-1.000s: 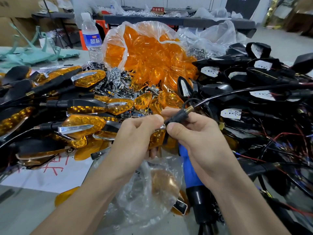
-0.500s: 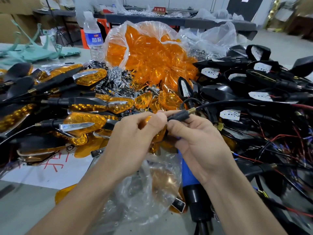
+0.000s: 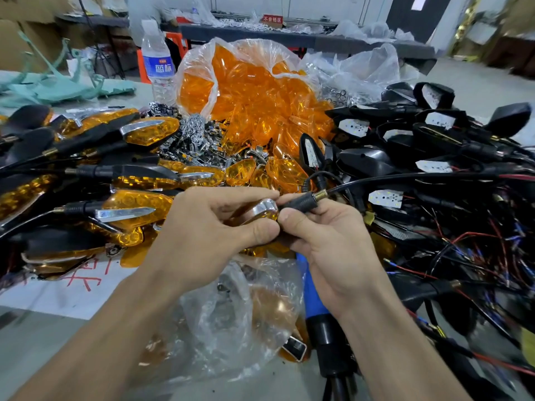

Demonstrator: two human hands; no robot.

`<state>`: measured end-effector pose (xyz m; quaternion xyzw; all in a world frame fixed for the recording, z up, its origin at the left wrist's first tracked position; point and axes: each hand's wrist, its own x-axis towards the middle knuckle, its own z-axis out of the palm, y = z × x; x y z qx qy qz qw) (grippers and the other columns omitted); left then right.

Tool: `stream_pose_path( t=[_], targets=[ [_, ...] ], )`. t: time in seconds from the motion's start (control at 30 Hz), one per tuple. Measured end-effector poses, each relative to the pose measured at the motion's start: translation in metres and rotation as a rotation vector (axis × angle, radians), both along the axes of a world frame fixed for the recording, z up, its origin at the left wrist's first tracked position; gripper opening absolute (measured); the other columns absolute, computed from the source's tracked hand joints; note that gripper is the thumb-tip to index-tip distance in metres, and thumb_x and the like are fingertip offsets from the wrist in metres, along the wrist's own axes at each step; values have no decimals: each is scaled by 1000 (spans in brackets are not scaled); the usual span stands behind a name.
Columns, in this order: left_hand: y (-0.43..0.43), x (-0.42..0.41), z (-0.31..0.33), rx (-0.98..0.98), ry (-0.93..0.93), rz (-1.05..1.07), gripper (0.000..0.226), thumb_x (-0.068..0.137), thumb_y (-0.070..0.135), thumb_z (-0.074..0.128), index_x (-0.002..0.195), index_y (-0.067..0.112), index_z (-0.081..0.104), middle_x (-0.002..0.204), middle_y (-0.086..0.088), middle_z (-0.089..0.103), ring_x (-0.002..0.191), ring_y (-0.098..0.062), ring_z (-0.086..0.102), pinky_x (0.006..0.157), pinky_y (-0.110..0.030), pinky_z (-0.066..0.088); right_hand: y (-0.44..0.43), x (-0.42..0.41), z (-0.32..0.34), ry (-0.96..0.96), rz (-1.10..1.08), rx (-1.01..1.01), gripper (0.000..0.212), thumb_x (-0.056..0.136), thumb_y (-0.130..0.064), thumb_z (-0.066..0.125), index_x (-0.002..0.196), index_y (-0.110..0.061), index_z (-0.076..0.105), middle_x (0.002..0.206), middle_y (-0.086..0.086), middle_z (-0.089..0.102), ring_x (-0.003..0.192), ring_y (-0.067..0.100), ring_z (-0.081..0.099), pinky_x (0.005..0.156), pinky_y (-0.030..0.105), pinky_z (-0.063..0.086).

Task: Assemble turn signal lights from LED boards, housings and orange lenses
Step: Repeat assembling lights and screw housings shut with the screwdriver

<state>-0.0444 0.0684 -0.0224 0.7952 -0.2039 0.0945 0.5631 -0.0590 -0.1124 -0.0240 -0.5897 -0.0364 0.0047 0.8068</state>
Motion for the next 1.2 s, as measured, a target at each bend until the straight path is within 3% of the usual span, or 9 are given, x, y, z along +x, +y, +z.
stream_pose_path(
  t=[0.2,0.37,0.53,0.7,0.83,0.93,1.1,1.13,1.2],
  targets=[
    [-3,1,-3,-76,-28,19,38,73,33,90,110,39,80,90,13,81,81,-8,77,72,-25,62,0,-2,2,-12,-4,-6,32,93,11,63,85,-15,80,90,16,79,91,29,77,85,44,64],
    [-3,1,-5,-125,-5,40,39,68,39,86,106,35,81,89,7,82,81,-19,80,69,-39,66,0,-1,-1,-22,24,19,31,92,13,63,86,-13,80,87,19,78,85,29,77,80,42,65],
    [-1,2,-5,-180,48,39,36,65,35,88,101,30,84,83,2,81,73,-19,79,62,-33,64,-2,0,-1,-36,56,19,27,90,12,64,88,-10,80,89,19,78,85,30,78,75,37,64],
    [-3,7,-7,-203,88,24,46,65,15,91,107,33,82,94,6,82,70,-5,74,59,-19,58,-3,-3,3,-29,43,32,29,89,11,64,84,-11,82,89,20,79,85,31,78,74,37,65],
    [-3,7,-5,-196,56,-26,34,70,7,87,99,24,84,77,1,79,59,-10,72,51,-18,54,-1,-3,3,-42,-4,0,25,91,13,64,91,-7,79,89,20,78,85,30,77,75,36,64],
    [-1,6,-5,-208,43,-27,31,68,16,88,98,24,84,77,0,78,60,-9,72,53,-19,54,-2,-3,5,-39,14,-32,22,91,13,64,95,-4,77,84,16,78,79,23,77,69,26,61],
    [-5,4,-10,-132,18,111,37,64,34,86,100,36,83,80,7,80,67,-7,73,60,-20,56,-11,-1,6,15,27,-128,29,89,11,68,107,-10,77,96,12,80,95,27,78,83,34,64],
    [-4,4,-10,-106,11,161,40,63,37,86,103,39,82,84,11,80,72,-6,75,64,-20,58,-12,-2,7,24,-9,-177,31,88,8,71,107,-15,77,95,7,81,94,22,78,84,32,63],
    [-4,2,-11,-60,-29,255,49,62,36,87,110,42,80,96,21,79,85,-1,76,74,-16,59,-15,-3,8,4,-182,-427,13,88,-12,78,90,-25,81,78,-4,79,75,8,75,73,24,61]
  ],
)
